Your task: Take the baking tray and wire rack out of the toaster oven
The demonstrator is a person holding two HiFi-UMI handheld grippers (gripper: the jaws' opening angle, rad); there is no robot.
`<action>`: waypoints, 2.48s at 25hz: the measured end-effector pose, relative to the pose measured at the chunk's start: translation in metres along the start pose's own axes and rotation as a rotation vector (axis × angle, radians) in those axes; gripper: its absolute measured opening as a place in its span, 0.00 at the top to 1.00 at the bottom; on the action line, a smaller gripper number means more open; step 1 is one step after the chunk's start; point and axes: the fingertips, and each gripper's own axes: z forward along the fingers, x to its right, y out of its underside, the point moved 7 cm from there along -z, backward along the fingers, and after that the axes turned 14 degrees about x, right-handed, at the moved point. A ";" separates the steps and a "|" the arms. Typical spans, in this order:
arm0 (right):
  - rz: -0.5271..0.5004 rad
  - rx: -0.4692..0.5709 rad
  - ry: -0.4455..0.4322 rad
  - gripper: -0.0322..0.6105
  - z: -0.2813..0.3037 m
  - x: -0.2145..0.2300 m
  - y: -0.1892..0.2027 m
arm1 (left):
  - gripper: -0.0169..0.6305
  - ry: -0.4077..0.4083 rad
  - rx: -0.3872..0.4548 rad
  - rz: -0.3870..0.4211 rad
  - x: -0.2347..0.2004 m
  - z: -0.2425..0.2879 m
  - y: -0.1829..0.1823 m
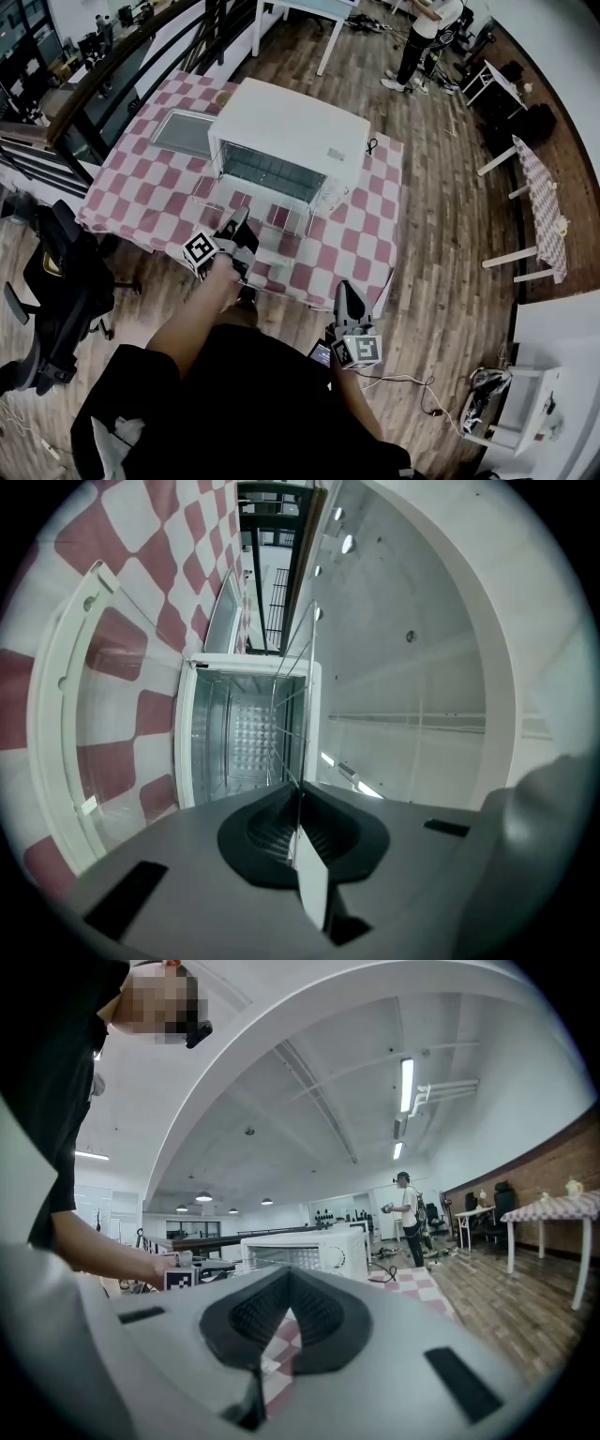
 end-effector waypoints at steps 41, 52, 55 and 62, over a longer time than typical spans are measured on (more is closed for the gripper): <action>0.023 -0.017 -0.020 0.95 0.002 -0.006 0.003 | 0.99 0.042 0.118 0.035 0.006 -0.001 0.003; 0.030 -0.020 -0.011 0.95 0.005 0.000 0.006 | 0.68 -0.013 0.200 0.007 -0.014 0.000 -0.004; 0.036 -0.014 -0.009 0.95 0.006 -0.001 0.004 | 0.72 -0.015 0.210 0.003 -0.012 0.011 -0.012; 0.029 -0.020 0.001 0.95 0.003 0.002 0.008 | 0.98 -0.074 0.151 0.073 -0.017 0.011 -0.016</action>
